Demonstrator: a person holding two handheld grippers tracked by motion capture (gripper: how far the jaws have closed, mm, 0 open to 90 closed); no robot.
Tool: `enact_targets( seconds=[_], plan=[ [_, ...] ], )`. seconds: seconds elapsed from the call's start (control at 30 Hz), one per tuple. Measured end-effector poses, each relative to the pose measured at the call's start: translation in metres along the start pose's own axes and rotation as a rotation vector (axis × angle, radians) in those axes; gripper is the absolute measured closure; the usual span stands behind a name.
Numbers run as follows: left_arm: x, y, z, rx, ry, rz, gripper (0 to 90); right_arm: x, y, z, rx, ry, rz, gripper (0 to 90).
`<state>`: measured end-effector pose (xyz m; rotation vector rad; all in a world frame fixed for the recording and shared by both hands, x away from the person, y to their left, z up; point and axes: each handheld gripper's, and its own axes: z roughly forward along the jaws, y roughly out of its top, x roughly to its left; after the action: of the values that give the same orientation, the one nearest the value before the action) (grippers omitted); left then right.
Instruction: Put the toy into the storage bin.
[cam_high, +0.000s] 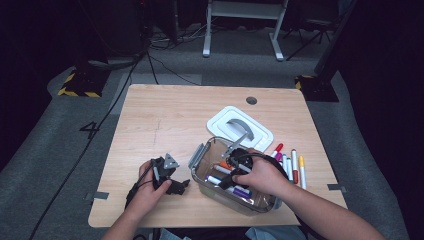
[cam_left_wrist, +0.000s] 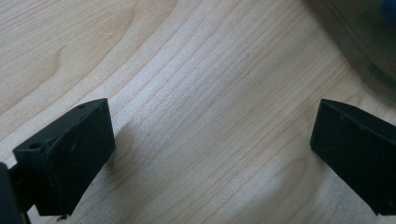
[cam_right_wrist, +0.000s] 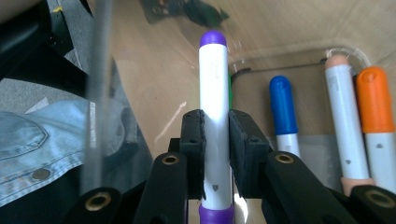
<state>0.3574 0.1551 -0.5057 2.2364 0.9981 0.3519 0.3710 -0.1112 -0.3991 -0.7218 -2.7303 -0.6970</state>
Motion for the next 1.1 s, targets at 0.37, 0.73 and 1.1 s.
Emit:
enact_targets(
  seconds=[0.37, 0.73, 1.1],
  plan=[
    [0.000, 0.000, 0.000, -0.001, 0.000, -0.004, 0.2, -0.005, 0.000, 0.027, 0.096, 0.013, -0.001, 76.8],
    [0.000, 0.000, 0.000, -0.001, 0.000, -0.004, 0.2, -0.009, 0.003, 0.031, 0.062, -0.017, -0.036, 63.7],
    [0.000, 0.000, 0.000, 0.000, 0.002, 0.001, 0.2, -0.018, -0.004, -0.034, -0.152, -0.152, -0.009, 60.0]
  ],
)
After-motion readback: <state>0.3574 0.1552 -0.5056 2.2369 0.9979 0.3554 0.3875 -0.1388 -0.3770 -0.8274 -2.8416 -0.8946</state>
